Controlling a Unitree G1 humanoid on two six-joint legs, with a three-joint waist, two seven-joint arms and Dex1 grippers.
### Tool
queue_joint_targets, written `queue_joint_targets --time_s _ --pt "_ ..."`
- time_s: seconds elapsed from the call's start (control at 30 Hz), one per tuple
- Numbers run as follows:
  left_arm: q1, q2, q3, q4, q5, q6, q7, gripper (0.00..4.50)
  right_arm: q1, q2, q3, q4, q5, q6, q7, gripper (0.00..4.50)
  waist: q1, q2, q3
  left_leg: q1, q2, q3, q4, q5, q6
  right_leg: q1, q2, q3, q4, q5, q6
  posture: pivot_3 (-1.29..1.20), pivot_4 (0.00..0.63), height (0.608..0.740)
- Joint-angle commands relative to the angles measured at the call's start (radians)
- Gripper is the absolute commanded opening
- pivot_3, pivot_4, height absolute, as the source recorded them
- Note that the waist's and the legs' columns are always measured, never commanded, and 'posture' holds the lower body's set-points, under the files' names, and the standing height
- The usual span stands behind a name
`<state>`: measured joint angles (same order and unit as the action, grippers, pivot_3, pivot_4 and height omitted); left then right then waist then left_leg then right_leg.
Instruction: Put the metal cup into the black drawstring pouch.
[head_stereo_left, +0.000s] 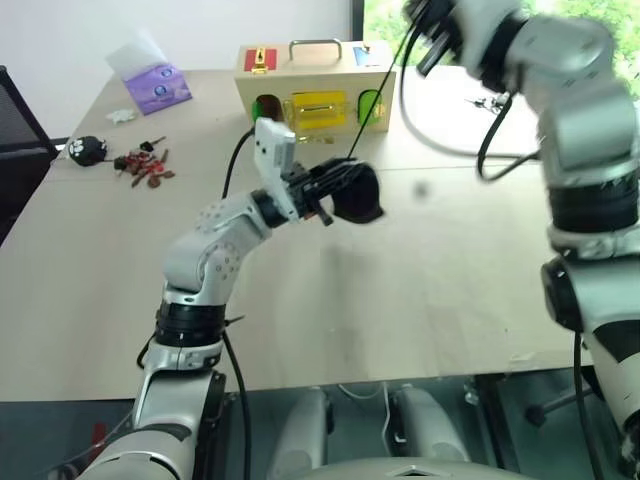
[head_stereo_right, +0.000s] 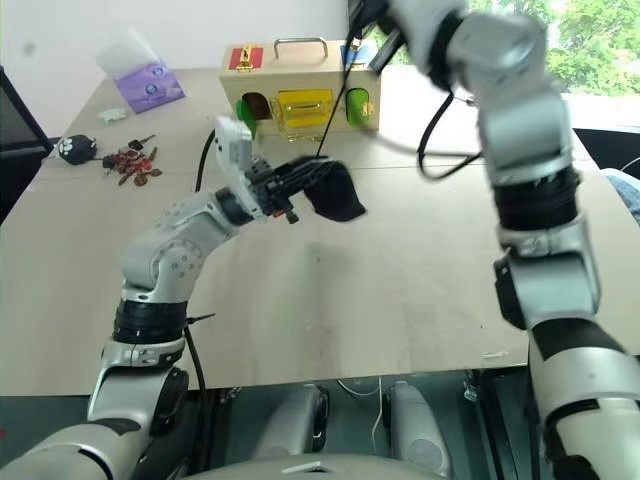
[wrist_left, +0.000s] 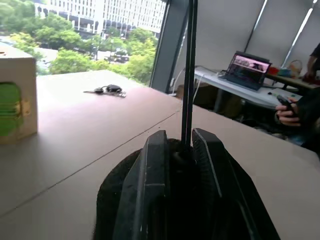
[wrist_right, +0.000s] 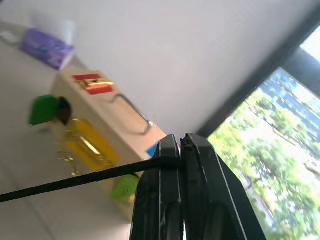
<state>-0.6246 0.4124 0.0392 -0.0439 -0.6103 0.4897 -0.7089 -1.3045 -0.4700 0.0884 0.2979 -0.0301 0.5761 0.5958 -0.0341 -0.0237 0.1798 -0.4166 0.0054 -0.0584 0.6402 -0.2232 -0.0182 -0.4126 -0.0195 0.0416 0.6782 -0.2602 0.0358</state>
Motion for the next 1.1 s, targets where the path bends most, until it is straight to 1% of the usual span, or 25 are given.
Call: queue_joint_targets --time_s 0.03,0.13,0.23,0.3,0.37,0.4,0.43,0.5,0.53,0.57,0.6,0.63,0.67,0.7,0.73,0.77,0.8,0.87,0.97,1.03,1.1 --pt "0.049 0.017 0.024 0.060 0.063 -0.020 0.034 0.15 -0.034 -0.115 -0.128 0.113 -0.012 -0.079 -0.089 0.00 -0.001 0.000 0.000 0.000 0.000 0.001 0.000 0.000 0.000 0.000 0.000 0.001 0.000 0.000 0.000 0.00 0.150 0.740" --pt "0.045 0.022 0.020 0.095 0.106 -0.056 0.059 0.15 0.028 -0.148 -0.113 0.140 -0.001 -0.116 -0.067 0.00 -0.002 0.000 0.000 0.000 0.000 0.002 -0.001 0.000 0.000 -0.001 0.000 0.001 0.000 0.000 0.000 0.00 0.150 0.740" --pt "0.027 0.023 0.014 0.124 0.134 -0.075 0.075 0.15 0.129 -0.151 -0.111 0.094 0.036 -0.091 -0.034 0.00 -0.004 0.000 0.000 0.000 0.000 0.001 -0.002 0.000 0.000 -0.001 0.000 0.001 0.000 0.000 0.000 0.00 0.150 0.740" --pt "0.019 0.035 -0.040 0.136 0.191 -0.112 0.052 0.15 0.254 -0.136 -0.126 0.009 0.098 -0.089 0.008 0.00 -0.003 0.000 0.000 0.000 0.000 0.001 -0.002 -0.002 0.004 -0.001 0.000 0.001 -0.001 0.000 0.000 0.00 0.150 0.740" --pt "0.019 0.019 -0.069 0.121 0.171 -0.094 0.007 0.15 0.416 -0.161 -0.095 -0.097 0.104 -0.084 0.048 0.00 0.001 0.000 0.000 0.000 0.000 0.002 -0.002 -0.002 0.004 -0.001 0.000 0.001 -0.001 0.000 0.000 0.00 0.150 0.740" --pt "0.021 0.012 -0.074 0.104 0.153 -0.078 -0.008 1.19 0.490 -0.172 -0.086 -0.141 0.100 -0.084 0.051 0.00 0.003 0.000 0.000 -0.001 0.000 0.000 -0.002 -0.002 0.004 0.000 0.000 0.000 -0.001 0.000 0.000 0.00 0.150 0.740" --pt "0.026 0.008 -0.067 0.075 0.131 -0.055 -0.010 1.39 0.564 -0.179 -0.096 -0.195 0.118 -0.064 0.058 0.30 0.007 0.000 0.000 -0.001 0.001 0.000 -0.002 -0.002 0.004 0.000 0.000 0.000 -0.001 0.000 0.000 0.00 0.150 0.740" --pt "0.038 0.011 -0.047 0.028 0.103 -0.015 -0.006 2.28 0.665 -0.196 -0.118 -0.281 0.156 -0.038 0.076 0.94 0.011 0.001 0.000 -0.002 0.001 0.000 -0.001 -0.002 0.004 -0.001 0.000 0.000 -0.001 0.000 0.000 0.00 0.150 0.740" --pt "0.057 0.028 -0.024 -0.012 0.076 0.019 -0.007 2.62 0.732 -0.211 -0.140 -0.341 0.180 -0.021 0.094 1.28 0.010 0.003 0.002 -0.002 0.001 0.000 0.000 -0.002 0.004 -0.001 0.000 0.000 0.000 0.000 0.000 0.00 0.150 0.740" --pt "0.070 0.040 -0.008 -0.040 0.058 0.044 -0.009 3.13 0.776 -0.222 -0.154 -0.383 0.195 -0.009 0.103 1.77 0.008 0.004 0.002 -0.002 0.001 0.001 0.000 -0.002 0.004 -0.001 0.000 0.001 0.000 0.000 0.000 0.00 0.150 0.740" --pt "0.088 0.055 0.012 -0.074 0.033 0.076 -0.012 3.52 0.822 -0.232 -0.174 -0.429 0.220 0.008 0.115 2.14 0.000 0.004 0.002 -0.001 0.001 0.000 0.000 -0.002 0.004 -0.001 0.000 0.002 0.001 0.000 0.000 0.00 0.150 0.740" --pt "0.113 0.074 0.036 -0.116 0.000 0.111 -0.017 4.02 0.868 -0.242 -0.199 -0.477 0.247 0.030 0.128 2.66 -0.005 0.004 0.002 0.000 0.002 0.000 0.000 -0.002 0.004 0.000 0.001 0.002 0.001 0.000 0.000 0.00 0.150 0.740" --pt "0.147 0.096 0.066 -0.164 -0.041 0.151 -0.018 4.45 0.925 -0.251 -0.229 -0.529 0.276 0.053 0.139 3.09 -0.009 0.004 0.002 0.000 0.002 -0.001 0.000 -0.002 0.004 0.000 0.001 0.002 0.002 0.000 0.000 0.00 0.150 0.740" --pt "0.183 0.116 0.094 -0.207 -0.074 0.182 -0.020 4.50 0.981 -0.257 -0.257 -0.577 0.305 0.066 0.153 3.71 -0.010 0.005 0.002 0.002 0.002 -0.001 0.001 -0.002 0.004 0.000 0.002 0.003 0.002 0.000 0.000 0.00 0.150 0.740" --pt "0.229 0.135 0.123 -0.247 -0.101 0.209 -0.017 4.50 1.037 -0.250 -0.291 -0.633 0.345 0.077 0.163 3.93 -0.010 0.005 0.002 0.003 0.002 -0.002 0.001 -0.002 0.004 0.001 0.002 0.003 0.003 0.000 0.000 0.00 0.150 0.740" --pt "0.270 0.149 0.146 -0.274 -0.111 0.222 -0.010 4.50 1.077 -0.238 -0.311 -0.676 0.369 0.079 0.161 4.31 -0.010 0.005 0.002 0.002 0.002 -0.001 0.001 -0.002 0.004 0.001 0.002 0.003 0.003 0.000 0.000 0.00 0.150 0.740" --pt "0.309 0.160 0.164 -0.296 -0.116 0.226 -0.005 4.50 1.108 -0.226 -0.323 -0.711 0.383 0.077 0.153 4.42 -0.010 0.005 0.001 0.002 0.002 -0.002 0.001 -0.003 0.004 0.001 0.002 0.003 0.002 0.000 0.000 0.00 0.150 0.740" --pt "0.391 0.171 0.203 -0.338 -0.126 0.230 0.016 4.50 1.156 -0.198 -0.328 -0.772 0.404 0.065 0.128 4.42 -0.009 0.005 0.002 0.003 0.004 -0.002 0.001 -0.003 0.004 0.002 0.002 0.003 0.002 0.000 0.001 0.00 0.150 0.740" --pt "0.508 0.162 0.268 -0.379 -0.128 0.197 0.035 4.50 1.192 -0.123 -0.339 -0.839 0.460 0.054 0.088 4.42 -0.006 0.005 0.002 0.003 0.004 -0.002 0.004 -0.003 0.005 0.003 0.002 0.003 0.002 0.000 0.001 0.00 0.150 0.740" --pt "0.581 0.156 0.289 -0.406 -0.097 0.155 0.048 4.50 1.206 -0.069 -0.345 -0.859 0.500 0.032 0.073 4.42 -0.004 0.005 0.001 0.003 0.004 -0.002 0.005 -0.003 0.005 0.004 0.003 0.002 0.002 0.000 0.001 0.00 0.150 0.740" --pt "0.662 0.144 0.320 -0.442 -0.100 0.136 0.059 4.50 1.234 -0.045 -0.332 -0.877 0.488 0.010 0.048 4.42 0.000 0.005 0.001 0.003 0.004 -0.001 0.008 -0.003 0.005 0.005 0.003 0.001 0.002 0.000 0.001 0.00 0.150 0.740"
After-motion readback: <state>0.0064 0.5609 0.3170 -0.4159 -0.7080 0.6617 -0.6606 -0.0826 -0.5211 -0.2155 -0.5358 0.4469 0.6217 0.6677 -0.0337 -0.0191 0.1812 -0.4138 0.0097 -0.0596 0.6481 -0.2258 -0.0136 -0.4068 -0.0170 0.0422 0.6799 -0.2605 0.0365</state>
